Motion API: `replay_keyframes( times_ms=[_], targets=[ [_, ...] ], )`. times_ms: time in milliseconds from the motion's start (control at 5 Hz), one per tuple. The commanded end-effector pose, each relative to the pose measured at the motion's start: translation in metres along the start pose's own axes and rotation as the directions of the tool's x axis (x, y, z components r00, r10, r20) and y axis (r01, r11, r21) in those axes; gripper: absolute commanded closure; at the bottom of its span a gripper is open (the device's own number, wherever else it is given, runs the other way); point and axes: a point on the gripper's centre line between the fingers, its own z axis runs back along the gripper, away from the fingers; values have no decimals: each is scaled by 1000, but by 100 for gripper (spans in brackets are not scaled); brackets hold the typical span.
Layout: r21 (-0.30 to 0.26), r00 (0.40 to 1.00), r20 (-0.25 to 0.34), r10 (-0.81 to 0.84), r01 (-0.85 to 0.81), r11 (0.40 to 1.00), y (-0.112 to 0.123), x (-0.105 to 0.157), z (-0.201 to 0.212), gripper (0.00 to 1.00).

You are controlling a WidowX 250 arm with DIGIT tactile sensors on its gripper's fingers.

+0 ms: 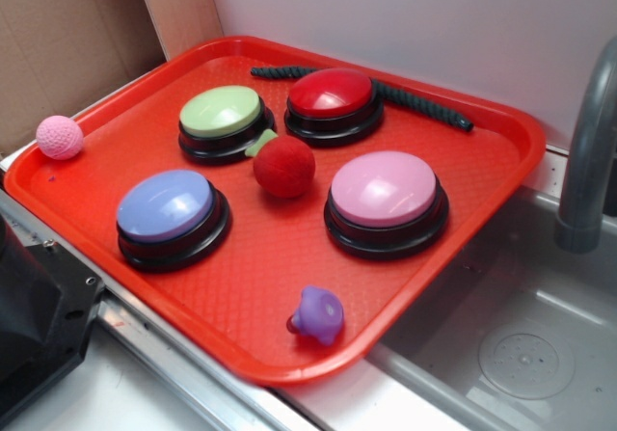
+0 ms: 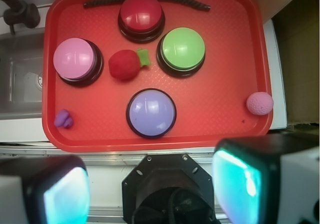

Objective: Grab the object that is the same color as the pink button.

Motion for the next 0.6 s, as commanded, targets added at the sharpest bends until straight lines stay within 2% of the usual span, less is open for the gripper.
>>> replay_keyframes(
  times_ms=[0,200,400],
  targets=[
    [0,1000,0,0,0,1000,0,0,0,0],
    [56,991,-19,135,-134,989,37,40,-27,0],
    [81,962,-26,272,-269,960,75,67,-53,0]
  ],
)
